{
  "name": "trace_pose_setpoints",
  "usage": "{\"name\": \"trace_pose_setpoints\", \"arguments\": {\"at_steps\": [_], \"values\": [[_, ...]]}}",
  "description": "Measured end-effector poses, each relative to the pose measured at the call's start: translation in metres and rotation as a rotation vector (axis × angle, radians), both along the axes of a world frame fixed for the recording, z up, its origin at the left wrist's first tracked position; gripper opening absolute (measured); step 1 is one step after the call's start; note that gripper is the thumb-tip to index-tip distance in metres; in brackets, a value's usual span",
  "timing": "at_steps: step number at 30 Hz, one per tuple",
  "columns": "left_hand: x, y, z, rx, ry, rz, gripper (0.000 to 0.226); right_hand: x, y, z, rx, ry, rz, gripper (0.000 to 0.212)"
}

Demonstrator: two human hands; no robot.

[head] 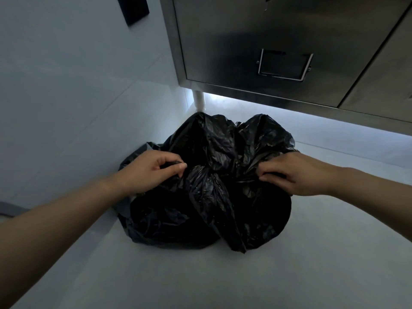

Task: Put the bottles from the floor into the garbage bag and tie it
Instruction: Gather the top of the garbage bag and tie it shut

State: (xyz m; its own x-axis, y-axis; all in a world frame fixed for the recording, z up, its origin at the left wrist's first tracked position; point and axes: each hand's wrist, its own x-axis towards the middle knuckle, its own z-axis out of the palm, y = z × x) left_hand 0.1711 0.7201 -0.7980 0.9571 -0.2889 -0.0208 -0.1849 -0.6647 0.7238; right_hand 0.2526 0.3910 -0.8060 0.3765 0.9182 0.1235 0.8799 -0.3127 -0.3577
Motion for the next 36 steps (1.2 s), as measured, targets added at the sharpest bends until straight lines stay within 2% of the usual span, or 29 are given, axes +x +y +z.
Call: {"name": "trace_pose_setpoints", "arguments": {"at_steps": [5,8,11,13,16,19,23,27,30,33,36], "values": [[0.005,0.019,-0.006,0.088,-0.065,0.13,0.019,0.013,-0.016,-0.009,-0.033,0.008,-0.061,0.013],[0.002,0.038,-0.01,0.179,-0.117,0.2,0.035,0.022,-0.043,-0.015,-0.044,-0.024,-0.181,0.011],[0.004,0.043,-0.01,0.179,-0.093,0.221,0.03,0.026,-0.05,-0.017,-0.064,-0.001,-0.253,0.01],[0.011,0.037,-0.003,0.136,-0.089,0.208,0.021,0.029,-0.043,-0.012,0.008,0.052,-0.334,0.009],[0.02,0.016,0.016,-0.055,-0.144,0.203,0.027,0.029,-0.025,0.004,0.247,0.186,-0.452,0.014],[0.026,-0.012,0.031,-0.198,-0.172,0.207,0.026,0.025,0.006,0.019,0.432,0.318,-0.413,0.013],[0.031,-0.037,0.029,-0.174,-0.125,0.113,0.026,0.021,0.045,0.03,0.483,0.457,-0.339,0.01],[0.029,-0.023,0.015,-0.059,-0.106,0.107,0.023,0.024,0.042,0.023,0.336,0.328,-0.279,0.01],[0.02,-0.001,0.0,0.099,-0.137,0.11,0.021,0.023,0.017,0.009,0.066,0.111,-0.185,0.009],[0.01,0.017,-0.014,0.319,-0.208,0.062,0.034,0.019,-0.014,-0.003,-0.136,-0.102,-0.147,0.006],[0.003,0.028,-0.023,0.325,-0.245,0.017,0.041,0.013,-0.036,-0.006,-0.235,-0.144,-0.165,0.005]]}}
